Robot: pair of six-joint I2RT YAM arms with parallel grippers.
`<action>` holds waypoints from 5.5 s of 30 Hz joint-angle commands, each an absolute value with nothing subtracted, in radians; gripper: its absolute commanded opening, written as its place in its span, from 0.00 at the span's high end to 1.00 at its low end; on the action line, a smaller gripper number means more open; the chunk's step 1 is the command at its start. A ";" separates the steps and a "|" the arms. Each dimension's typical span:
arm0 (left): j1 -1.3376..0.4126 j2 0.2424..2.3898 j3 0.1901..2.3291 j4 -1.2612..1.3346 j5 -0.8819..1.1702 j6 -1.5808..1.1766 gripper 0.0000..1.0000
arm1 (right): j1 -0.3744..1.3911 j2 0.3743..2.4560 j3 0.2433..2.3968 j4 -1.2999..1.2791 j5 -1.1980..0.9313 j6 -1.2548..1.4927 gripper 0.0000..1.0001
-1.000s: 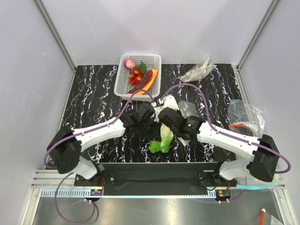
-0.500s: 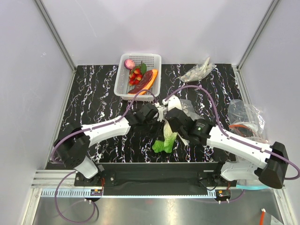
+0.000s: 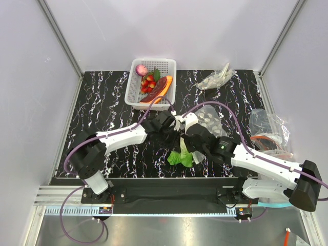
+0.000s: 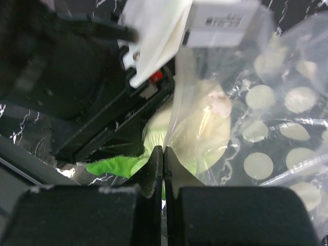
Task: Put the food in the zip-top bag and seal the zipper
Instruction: Place the fake vegetable in the zipper food storage bag.
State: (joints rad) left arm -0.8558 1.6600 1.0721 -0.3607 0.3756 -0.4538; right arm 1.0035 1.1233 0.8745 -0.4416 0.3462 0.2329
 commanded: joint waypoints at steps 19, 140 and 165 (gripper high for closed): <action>-0.798 1.486 0.960 -0.289 0.452 -0.431 0.44 | 1.011 1.111 0.761 -0.339 0.259 0.319 1.00; -0.910 1.370 0.824 -0.201 0.272 -0.118 1.00 | 0.397 1.614 1.160 -0.474 -0.673 0.192 0.92; -1.039 1.413 0.954 -0.046 0.164 -0.124 1.00 | 0.422 1.644 1.095 -0.327 -0.762 0.265 1.00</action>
